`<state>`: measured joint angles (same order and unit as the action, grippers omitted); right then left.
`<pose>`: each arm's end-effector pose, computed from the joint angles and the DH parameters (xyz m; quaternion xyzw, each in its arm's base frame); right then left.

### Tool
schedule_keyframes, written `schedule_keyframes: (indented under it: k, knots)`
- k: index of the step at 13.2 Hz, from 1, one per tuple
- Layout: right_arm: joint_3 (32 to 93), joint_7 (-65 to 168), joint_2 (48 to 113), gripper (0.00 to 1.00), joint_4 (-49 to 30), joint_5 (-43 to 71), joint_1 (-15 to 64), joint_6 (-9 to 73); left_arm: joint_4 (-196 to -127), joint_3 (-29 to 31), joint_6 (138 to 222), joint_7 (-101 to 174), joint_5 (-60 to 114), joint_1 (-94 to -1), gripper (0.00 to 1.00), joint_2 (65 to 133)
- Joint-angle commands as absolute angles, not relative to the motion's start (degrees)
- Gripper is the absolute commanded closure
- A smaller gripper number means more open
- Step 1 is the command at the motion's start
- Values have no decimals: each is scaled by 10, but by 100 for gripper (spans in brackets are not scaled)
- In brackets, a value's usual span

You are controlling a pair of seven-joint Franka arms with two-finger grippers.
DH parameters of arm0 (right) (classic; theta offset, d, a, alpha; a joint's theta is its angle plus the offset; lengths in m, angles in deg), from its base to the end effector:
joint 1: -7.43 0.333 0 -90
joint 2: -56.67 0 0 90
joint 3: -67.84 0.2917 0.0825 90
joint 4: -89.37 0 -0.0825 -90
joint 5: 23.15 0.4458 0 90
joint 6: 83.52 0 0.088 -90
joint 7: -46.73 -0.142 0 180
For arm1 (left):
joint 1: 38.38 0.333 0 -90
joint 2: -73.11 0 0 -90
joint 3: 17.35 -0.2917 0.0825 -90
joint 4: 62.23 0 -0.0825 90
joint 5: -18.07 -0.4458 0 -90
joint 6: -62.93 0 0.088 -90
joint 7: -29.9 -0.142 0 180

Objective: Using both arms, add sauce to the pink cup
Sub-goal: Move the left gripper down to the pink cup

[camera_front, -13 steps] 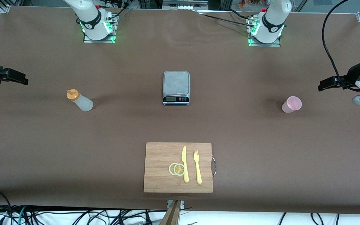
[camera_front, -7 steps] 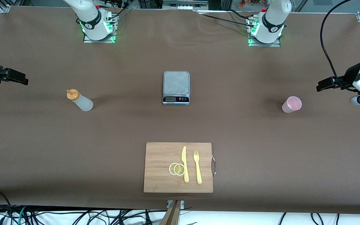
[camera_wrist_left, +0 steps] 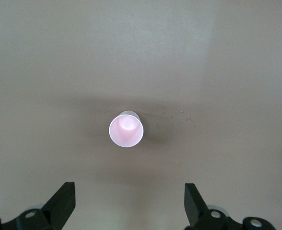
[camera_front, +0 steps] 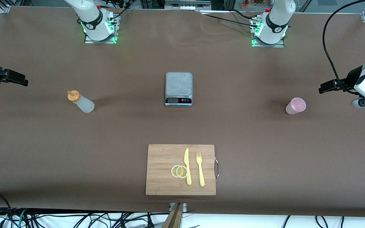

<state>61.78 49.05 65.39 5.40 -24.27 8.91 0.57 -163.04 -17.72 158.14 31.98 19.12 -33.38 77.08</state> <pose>0.6386 -0.0504 0.5173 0.9969 -0.0199 -0.0755 0.0133 0.6153 0.0553 0.4297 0.9943 0.0663 -0.0831 0.0112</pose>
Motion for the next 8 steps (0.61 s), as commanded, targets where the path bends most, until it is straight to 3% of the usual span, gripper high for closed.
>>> schedule_keyframes:
  k: [1,6,8]
  knots:
    - [619,495,662,0,70,-245,87,2,-1676,-174,1611,320,197,-328,0,740]
    - [619,495,662,0,70,-245,86,2,-1713,-174,1637,317,197,-321,0,730]
    - [619,493,662,0,70,-245,87,2,-1771,-174,1685,313,196,-319,0,713]
